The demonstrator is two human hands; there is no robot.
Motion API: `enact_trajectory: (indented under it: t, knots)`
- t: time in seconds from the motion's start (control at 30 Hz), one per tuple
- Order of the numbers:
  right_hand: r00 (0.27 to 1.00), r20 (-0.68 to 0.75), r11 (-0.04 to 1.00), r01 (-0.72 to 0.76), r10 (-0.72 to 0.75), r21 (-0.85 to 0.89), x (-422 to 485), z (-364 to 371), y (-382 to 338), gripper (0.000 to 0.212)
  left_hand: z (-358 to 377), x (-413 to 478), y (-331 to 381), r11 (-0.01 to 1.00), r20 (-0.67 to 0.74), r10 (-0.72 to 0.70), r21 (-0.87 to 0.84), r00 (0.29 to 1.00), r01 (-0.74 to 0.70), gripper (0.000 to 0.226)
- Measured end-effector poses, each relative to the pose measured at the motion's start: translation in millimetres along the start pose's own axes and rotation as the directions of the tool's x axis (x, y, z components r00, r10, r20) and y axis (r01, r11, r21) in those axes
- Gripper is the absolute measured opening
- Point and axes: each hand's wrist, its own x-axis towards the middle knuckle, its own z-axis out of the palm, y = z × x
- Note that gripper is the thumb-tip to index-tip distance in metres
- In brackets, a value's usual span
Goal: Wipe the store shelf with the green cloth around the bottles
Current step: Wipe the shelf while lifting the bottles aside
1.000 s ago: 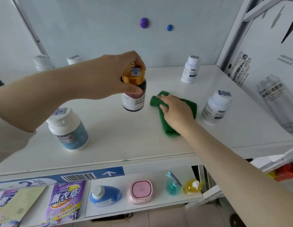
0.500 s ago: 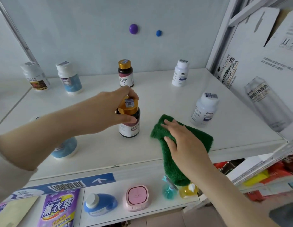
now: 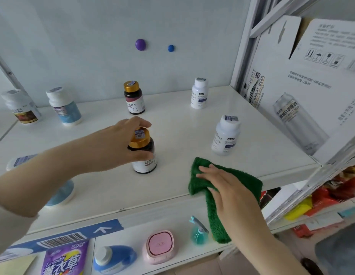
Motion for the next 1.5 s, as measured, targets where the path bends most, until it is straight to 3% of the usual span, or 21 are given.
enact_trajectory:
  t: [0.1,0.2,0.3,0.5,0.67,0.9,1.03,1.2,1.3,1.4,1.5]
  knots:
    - [0.999,0.000,0.999,-0.038,0.038,-0.016,2,-17,27,0.031,-4,7,28,0.994,-0.116,0.086,0.072,0.989,-0.078,0.089]
    - [0.997,0.017,0.996,-0.074,0.075,-0.051,9,-34,55,0.033,9,24,74,0.958,-0.183,0.285,0.026,0.941,-0.285,0.080]
    - [0.992,0.044,0.991,-0.114,0.117,-0.064,19,-51,82,0.034,29,51,115,0.926,-0.142,0.374,0.003,0.916,-0.378,0.066]
    - [0.972,0.218,0.996,-0.091,0.086,0.011,46,-68,120,0.038,46,93,133,0.944,0.019,0.326,0.049,0.945,-0.326,0.046]
    - [0.941,0.333,0.993,-0.091,0.059,0.081,103,-67,143,0.041,43,103,125,0.949,0.034,0.315,-0.041,0.948,-0.314,0.033]
    - [0.965,0.245,0.992,-0.109,0.092,0.059,155,-51,162,0.037,43,112,117,0.945,0.084,0.328,-0.013,0.941,-0.328,0.035]
    - [0.980,0.185,0.939,-0.129,0.072,0.319,150,-66,163,0.037,36,121,109,0.948,0.105,0.318,-0.058,0.942,-0.313,0.037]
    - [0.978,-0.100,0.825,-0.096,0.181,0.556,195,-80,163,0.033,27,135,98,0.954,0.079,0.293,-0.091,0.953,-0.286,0.038]
    - [0.956,-0.162,0.884,-0.151,0.244,0.442,241,-74,174,0.025,24,142,92,0.961,0.026,0.268,-0.081,0.963,-0.265,0.043]
    - [0.973,0.022,0.937,-0.226,0.229,0.265,271,-44,194,0.030,27,144,88,0.968,-0.009,0.232,-0.092,0.973,-0.232,0.047]
    - [0.964,0.197,0.978,-0.196,0.179,0.071,290,-21,205,0.038,32,144,90,0.971,-0.028,0.203,-0.124,0.979,-0.205,0.051]
